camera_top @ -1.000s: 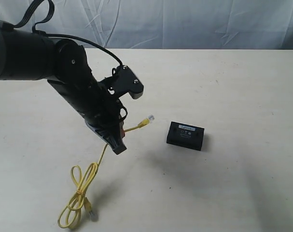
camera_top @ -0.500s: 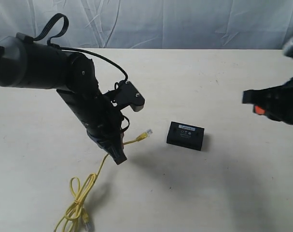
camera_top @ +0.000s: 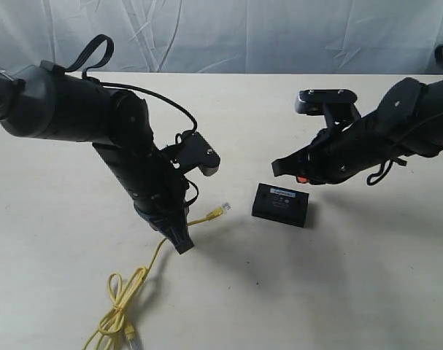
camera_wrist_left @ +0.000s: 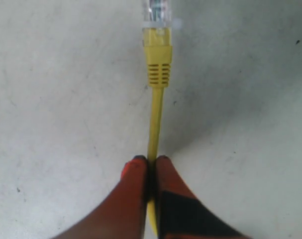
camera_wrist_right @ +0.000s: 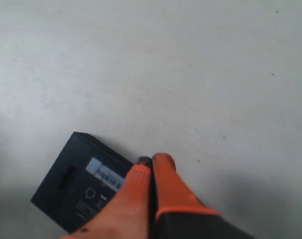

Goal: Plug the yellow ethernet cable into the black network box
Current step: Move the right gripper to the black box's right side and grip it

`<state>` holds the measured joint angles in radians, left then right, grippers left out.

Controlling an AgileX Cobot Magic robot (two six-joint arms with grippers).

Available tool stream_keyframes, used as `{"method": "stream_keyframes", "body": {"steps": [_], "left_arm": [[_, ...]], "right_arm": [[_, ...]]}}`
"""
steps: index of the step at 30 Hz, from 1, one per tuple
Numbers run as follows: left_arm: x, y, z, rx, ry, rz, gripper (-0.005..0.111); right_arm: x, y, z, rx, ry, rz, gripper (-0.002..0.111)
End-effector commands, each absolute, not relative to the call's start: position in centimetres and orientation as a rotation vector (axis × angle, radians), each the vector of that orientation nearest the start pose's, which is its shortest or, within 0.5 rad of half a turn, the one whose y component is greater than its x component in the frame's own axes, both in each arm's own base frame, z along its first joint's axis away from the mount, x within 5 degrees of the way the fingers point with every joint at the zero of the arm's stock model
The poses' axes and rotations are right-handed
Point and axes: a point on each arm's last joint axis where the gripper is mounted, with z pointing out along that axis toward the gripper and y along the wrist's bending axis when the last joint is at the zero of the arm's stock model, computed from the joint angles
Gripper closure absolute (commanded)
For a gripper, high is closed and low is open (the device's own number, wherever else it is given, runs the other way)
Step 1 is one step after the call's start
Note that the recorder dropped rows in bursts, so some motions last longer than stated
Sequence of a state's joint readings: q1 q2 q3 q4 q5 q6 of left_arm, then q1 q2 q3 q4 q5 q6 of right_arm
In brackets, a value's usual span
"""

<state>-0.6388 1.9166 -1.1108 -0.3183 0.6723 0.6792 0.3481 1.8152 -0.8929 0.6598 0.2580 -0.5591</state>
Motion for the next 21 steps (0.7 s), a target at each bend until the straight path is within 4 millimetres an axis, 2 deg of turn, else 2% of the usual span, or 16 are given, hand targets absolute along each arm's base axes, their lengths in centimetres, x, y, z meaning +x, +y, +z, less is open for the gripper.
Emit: {"method": "stream_keyframes", "body": {"steps": [1, 11, 21], "left_arm": [[27.3, -22.5, 14.0, 1.507, 2.524, -0.33, 0.107], [27.3, -22.5, 14.0, 1.507, 2.524, -0.33, 0.107], [27.4, -22.6, 14.0, 1.504, 2.51, -0.339, 0.107]], "right_arm": [[31.6, 13.1, 13.0, -0.417, 2.586, 0.32, 0.109], [31.1, 13.3, 11.5, -0.454, 2.677, 0.351, 0.109], [30.3, 13.5, 11.8, -0.492, 2.733, 0.412, 0.109]]}}
